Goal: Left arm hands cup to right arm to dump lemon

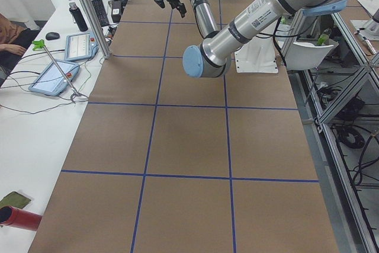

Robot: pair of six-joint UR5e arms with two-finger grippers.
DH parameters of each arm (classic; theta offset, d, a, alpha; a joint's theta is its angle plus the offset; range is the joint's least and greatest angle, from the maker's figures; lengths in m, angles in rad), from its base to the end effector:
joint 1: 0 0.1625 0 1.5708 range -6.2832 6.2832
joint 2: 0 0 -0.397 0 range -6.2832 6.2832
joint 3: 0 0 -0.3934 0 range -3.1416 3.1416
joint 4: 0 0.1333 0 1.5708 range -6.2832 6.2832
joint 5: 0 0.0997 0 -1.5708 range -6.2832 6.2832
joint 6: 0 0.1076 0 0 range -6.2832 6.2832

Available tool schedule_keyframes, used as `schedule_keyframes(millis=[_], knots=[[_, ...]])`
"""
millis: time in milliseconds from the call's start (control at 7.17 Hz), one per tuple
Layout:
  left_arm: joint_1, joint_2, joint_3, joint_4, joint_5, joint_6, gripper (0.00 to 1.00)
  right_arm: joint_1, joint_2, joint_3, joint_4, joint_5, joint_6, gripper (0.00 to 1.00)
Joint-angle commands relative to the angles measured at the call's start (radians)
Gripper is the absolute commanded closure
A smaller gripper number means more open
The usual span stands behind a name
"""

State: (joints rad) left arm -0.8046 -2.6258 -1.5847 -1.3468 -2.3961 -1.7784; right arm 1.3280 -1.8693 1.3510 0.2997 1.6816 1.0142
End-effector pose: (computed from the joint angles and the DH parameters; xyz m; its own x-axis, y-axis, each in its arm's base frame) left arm 0.4154 -0.5098 -0.0127 0.4282 -0.6466 -0.6313 0.2003 0.7491 -0.6314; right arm 0.0335 -0.3699 0.6627 0.5402 -0.0029 0.8415 -0.7695 0.4031 0.4954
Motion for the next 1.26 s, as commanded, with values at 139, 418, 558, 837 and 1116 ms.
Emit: schedule_keyframes(millis=[139,418,558,837,1116], knots=[[-0.016,0.001,-0.005,0.000,0.000,0.002,0.00,0.002,0.001,-0.059,0.151,0.068,0.217,1.00],[-0.022,0.003,-0.009,0.000,0.000,0.002,0.00,0.002,0.002,-0.094,0.248,0.084,0.399,1.00],[-0.024,0.003,-0.012,0.000,0.000,0.002,0.00,0.002,0.004,-0.124,0.298,0.086,0.467,1.00],[-0.028,0.003,-0.014,0.000,0.000,0.004,0.00,0.002,0.031,-0.130,0.322,0.105,0.620,1.00],[-0.033,0.003,-0.014,0.000,0.000,0.002,0.00,0.002,0.071,-0.138,0.357,0.130,0.827,1.00]])
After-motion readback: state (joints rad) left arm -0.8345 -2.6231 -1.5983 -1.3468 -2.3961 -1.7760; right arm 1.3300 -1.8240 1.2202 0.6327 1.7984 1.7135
